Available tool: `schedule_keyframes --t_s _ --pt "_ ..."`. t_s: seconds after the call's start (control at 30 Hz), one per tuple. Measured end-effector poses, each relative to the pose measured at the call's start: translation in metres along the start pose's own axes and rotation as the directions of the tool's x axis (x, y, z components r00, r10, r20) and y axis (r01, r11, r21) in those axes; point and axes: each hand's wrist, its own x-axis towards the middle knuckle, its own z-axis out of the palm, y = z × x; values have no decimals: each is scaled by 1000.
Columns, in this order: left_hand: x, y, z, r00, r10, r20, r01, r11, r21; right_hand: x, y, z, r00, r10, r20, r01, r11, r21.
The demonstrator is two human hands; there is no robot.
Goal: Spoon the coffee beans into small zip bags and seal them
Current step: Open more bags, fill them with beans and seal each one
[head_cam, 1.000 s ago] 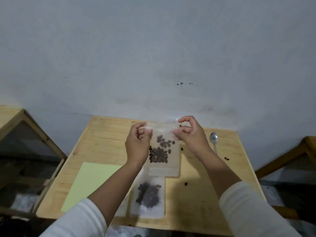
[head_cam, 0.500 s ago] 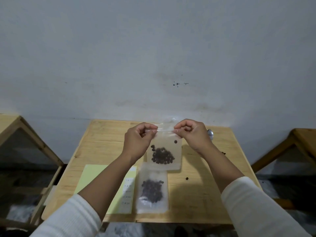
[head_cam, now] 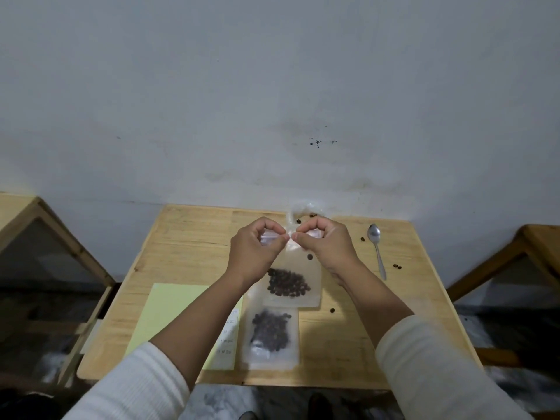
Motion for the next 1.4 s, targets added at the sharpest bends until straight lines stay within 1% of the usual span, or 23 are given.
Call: schedule_keyframes --t_s 0.07,0.17,0.23,0.37,0.5,0.6,0.73,0.8,0.87,0.93,1.0,1.07,1.13,1.2,1.3,1.4 --pt "0 -3 1 1000 -8 -6 9 999 52 -1 6 3 999 40 2 -40 999 15" --pt "1 -11 -2 998 -48 -41 50 997 61 -3 17 4 986 123 116 -130 990 54" --pt "2 -22 -4 994 -98 -42 99 994 39 -5 28 7 970 172 174 -181 983 37" --pt "-4 -50 -4 983 -179 46 172 976 131 -9 58 20 964 259 66 -260 965 17" --pt "-20 -82 0 963 -259 68 235 940 248 -19 98 35 944 329 -12 -330 943 -47" --pt "-28 -101 4 952 -299 70 260 906 335 -25 119 47 942 331 -59 -336 921 -195" --pt "-34 -118 8 959 -274 69 225 889 399 -29 135 59 959 277 -63 -281 888 -364" --pt "-36 -125 8 962 -258 90 194 878 437 -32 141 61 975 208 -76 -220 857 -465" --pt "-37 -130 8 963 -237 129 141 850 508 -33 144 62 990 128 -68 -143 804 -577" --pt "-37 -132 7 966 -201 159 83 832 548 -36 147 60 999 35 -10 -32 721 -692" --pt "-38 -132 7 969 -153 196 11 812 583 -40 147 61 996 -17 88 78 643 -762" --pt "-39 -131 9 960 -114 254 -74 773 630 -43 151 64 987 -21 156 138 599 -789" --pt "-39 -130 12 947 -93 308 -148 723 675 -45 152 66 983 -13 181 155 584 -797" --pt "-40 -127 13 934 -79 349 -213 662 719 -47 147 66 976 -9 216 186 543 -819" --pt "-39 -124 15 927 -45 373 -273 602 750 -47 142 63 964 -33 262 244 498 -832" --pt "-34 -121 19 918 -5 396 -326 558 763 -43 136 57 945 14 327 279 486 -828"
